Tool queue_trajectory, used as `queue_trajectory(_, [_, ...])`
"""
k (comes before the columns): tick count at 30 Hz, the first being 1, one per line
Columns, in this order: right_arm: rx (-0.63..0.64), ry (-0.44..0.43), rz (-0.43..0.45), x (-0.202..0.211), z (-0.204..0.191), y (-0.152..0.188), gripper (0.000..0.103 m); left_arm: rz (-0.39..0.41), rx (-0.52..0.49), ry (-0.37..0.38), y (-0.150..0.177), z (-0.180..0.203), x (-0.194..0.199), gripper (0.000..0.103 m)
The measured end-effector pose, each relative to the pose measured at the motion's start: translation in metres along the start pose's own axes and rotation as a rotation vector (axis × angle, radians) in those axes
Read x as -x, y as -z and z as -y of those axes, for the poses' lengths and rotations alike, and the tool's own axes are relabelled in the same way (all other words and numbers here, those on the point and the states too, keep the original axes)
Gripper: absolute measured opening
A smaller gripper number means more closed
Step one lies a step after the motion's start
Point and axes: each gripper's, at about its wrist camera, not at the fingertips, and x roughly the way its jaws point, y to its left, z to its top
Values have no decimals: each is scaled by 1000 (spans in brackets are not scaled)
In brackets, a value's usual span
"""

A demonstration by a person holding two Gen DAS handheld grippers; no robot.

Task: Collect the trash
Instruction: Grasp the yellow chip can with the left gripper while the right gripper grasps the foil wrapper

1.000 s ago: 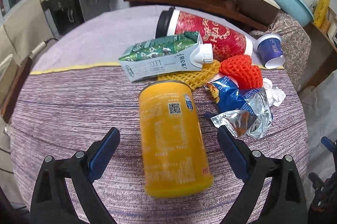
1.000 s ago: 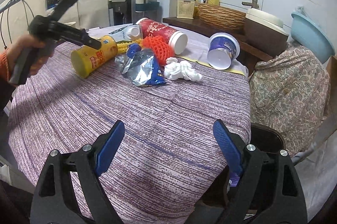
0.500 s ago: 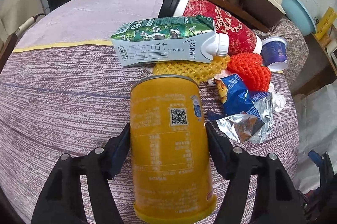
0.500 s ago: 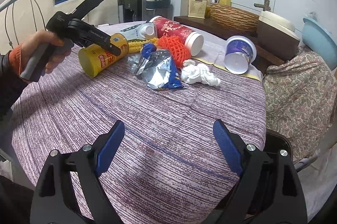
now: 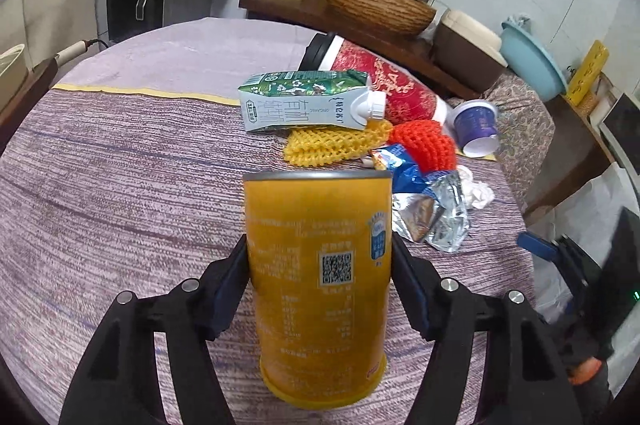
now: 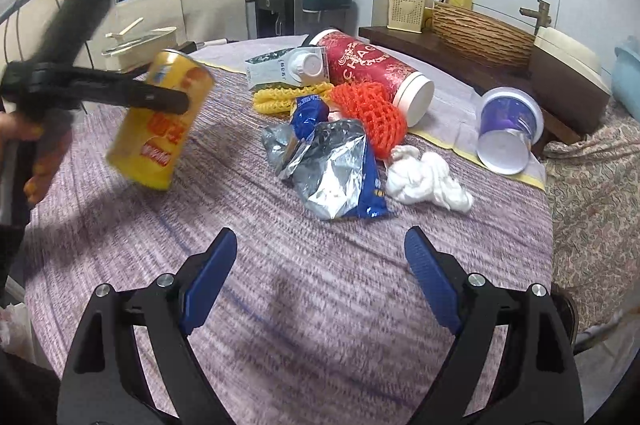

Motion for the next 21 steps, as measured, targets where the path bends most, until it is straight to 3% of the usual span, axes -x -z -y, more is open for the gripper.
queue_trajectory(6, [-3, 42, -60, -36, 10, -20, 76, 47, 6, -6, 11, 2, 11, 66])
queue_trajectory(15, [-62, 65, -100, -61, 21, -25, 50, 67, -10, -5, 16, 4, 16, 66])
queue_trajectory(19, [-82, 76, -106, -67, 25, -22, 34, 71, -5, 2, 18, 2, 17, 66])
queue_trajectory(21, [-91, 78, -99, -66, 26, -22, 32, 73, -3, 6, 18, 1, 17, 66])
